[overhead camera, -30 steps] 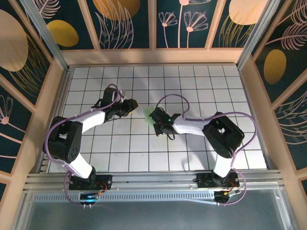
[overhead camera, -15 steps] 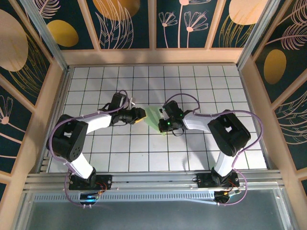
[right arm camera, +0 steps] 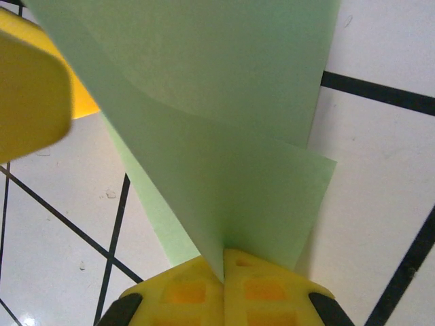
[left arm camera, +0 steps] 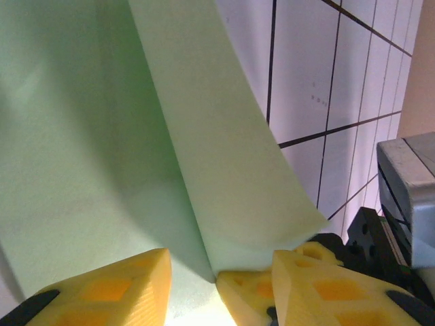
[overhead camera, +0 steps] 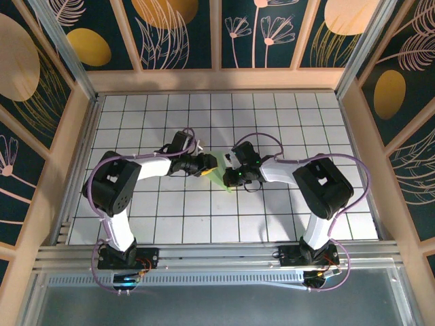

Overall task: Fold a paper plane with a square sheet of paper (fold left side to right side)
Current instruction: Fourth fold the wing at the center of the table.

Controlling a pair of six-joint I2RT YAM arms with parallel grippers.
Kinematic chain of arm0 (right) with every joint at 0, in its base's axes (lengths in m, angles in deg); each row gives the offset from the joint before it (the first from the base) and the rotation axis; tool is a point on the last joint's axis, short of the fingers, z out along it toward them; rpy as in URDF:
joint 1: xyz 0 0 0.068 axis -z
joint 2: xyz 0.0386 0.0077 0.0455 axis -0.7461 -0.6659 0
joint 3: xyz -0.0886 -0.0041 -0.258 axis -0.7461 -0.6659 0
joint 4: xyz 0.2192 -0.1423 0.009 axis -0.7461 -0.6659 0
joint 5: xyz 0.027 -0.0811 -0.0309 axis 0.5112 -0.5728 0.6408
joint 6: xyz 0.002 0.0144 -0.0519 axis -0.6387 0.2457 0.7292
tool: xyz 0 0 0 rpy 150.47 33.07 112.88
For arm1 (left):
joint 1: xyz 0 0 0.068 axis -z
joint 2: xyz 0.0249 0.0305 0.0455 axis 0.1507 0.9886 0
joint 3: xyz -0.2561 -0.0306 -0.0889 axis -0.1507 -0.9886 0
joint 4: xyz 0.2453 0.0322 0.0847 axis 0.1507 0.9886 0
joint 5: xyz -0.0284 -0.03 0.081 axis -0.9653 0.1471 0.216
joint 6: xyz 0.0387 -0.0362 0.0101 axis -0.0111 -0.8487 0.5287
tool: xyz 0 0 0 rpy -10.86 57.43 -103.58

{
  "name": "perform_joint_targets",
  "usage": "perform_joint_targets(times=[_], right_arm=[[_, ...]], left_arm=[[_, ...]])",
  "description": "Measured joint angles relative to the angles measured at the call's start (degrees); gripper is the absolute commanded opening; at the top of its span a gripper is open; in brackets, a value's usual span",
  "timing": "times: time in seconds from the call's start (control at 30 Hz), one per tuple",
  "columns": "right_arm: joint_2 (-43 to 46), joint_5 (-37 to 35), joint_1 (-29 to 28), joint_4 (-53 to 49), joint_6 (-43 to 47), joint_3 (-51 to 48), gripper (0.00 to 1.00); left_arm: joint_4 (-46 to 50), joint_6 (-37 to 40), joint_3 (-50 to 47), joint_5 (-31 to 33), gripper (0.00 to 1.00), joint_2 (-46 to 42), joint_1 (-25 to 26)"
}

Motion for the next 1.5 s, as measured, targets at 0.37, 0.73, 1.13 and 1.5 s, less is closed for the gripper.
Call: perform_joint_targets(times=[0.37,0.73,1.13,1.5], right_arm=[[-0.2,0.6,0.0,0.2,0.0,0.0,0.00],[-0.4,1.3,0.2,0.4,1.0,0.0,0.04],[-0.6,2.1,0.5,0.6,1.4,0.1,0.08],[-0.5,4.0,1.3,0.6,1.4,0.1,0.17]], left_arm=[[0.8,0.3,3.7,2.4,0.44,4.1,0.1],[3.8,1.1,6.0,5.2,0.44,5.4,0.4],[8.4,3.1,9.4,5.4,0.44,7.0,0.5],[9.4,4.5,9.9,6.2,0.42,7.1,0.7]])
